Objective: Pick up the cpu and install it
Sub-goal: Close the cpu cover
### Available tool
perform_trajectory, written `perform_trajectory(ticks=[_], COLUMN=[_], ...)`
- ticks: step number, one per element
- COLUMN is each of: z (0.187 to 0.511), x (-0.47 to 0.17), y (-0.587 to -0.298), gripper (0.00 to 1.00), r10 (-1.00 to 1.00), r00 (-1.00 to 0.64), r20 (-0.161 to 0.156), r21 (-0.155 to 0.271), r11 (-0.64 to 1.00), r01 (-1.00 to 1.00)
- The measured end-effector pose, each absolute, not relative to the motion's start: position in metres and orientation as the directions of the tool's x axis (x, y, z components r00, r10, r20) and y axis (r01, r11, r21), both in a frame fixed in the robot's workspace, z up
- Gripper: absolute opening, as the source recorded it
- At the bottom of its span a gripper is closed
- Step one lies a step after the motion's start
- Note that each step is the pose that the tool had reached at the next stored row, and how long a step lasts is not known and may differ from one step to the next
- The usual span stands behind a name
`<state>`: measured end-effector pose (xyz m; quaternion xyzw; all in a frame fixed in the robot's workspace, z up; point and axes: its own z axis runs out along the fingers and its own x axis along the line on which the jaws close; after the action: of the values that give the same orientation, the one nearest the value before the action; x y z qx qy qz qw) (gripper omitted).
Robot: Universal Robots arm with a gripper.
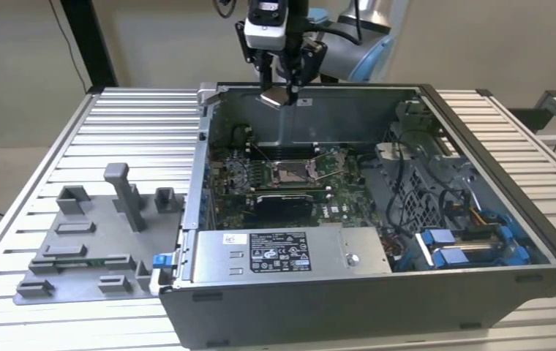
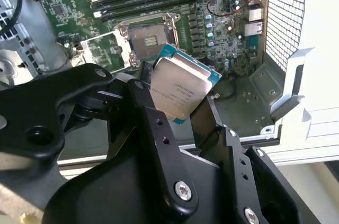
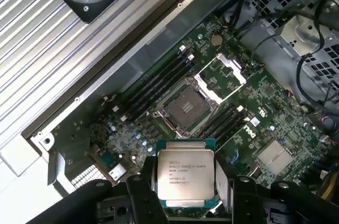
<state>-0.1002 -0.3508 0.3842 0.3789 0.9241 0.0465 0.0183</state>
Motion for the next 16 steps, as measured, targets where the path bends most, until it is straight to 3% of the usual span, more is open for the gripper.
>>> perform_trajectory(ticks=[16], z=[0.3834], x=[-0.1002], y=[-0.3508], gripper=[0.0], r10=[0.852], r00=[-0.524], r20=[0.002], r21=[0.099], r11=[0.522], r01=[0.847])
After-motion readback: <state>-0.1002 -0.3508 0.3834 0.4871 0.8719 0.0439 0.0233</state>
